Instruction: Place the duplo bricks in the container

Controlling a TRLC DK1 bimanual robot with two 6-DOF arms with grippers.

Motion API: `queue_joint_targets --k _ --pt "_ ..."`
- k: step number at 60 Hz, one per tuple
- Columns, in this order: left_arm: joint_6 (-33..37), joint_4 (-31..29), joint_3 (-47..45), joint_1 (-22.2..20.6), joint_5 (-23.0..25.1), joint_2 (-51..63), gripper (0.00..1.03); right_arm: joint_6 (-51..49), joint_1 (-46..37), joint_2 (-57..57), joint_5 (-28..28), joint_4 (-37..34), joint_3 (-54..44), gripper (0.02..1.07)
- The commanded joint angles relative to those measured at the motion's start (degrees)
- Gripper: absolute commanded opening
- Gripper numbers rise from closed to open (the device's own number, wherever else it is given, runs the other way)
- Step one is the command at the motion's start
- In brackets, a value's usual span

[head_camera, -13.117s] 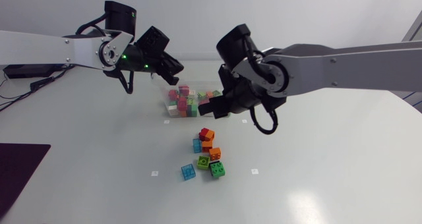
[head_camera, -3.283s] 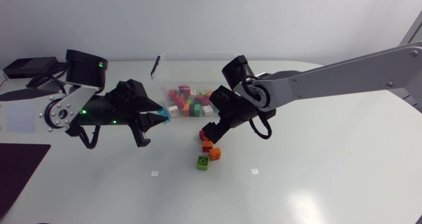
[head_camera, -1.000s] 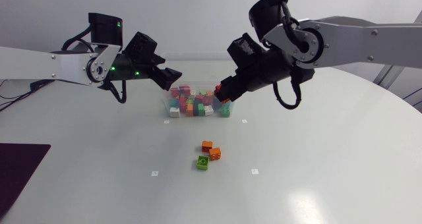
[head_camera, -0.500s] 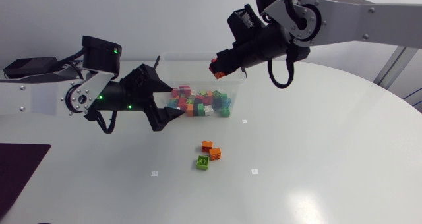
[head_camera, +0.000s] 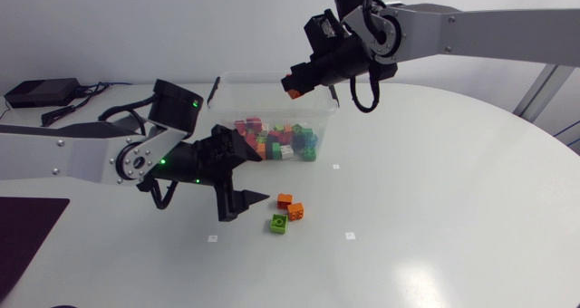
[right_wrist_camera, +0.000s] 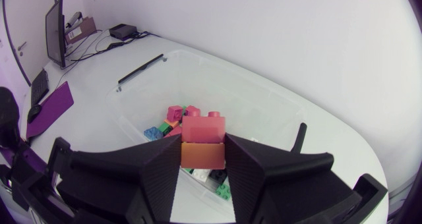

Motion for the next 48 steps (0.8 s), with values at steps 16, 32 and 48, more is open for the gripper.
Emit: queue_joint_targets --k 16,32,48 --pt "6.95 -3.13 -2.00 -3.42 0.22 6.90 0.96 1.92 -1.08 5.65 1.74 1.96 5.64 0.76" --pt "8.45 -4.98 0.38 -6.85 -0.84 12.26 0.96 2.18 -1.17 -2.08 2.62 4.77 -1.57 1.02" --pt "8.62 -4.89 4.16 -7.29 -0.75 17.80 0.94 2.09 -0.29 -13.60 2.18 4.60 -14.66 1.02"
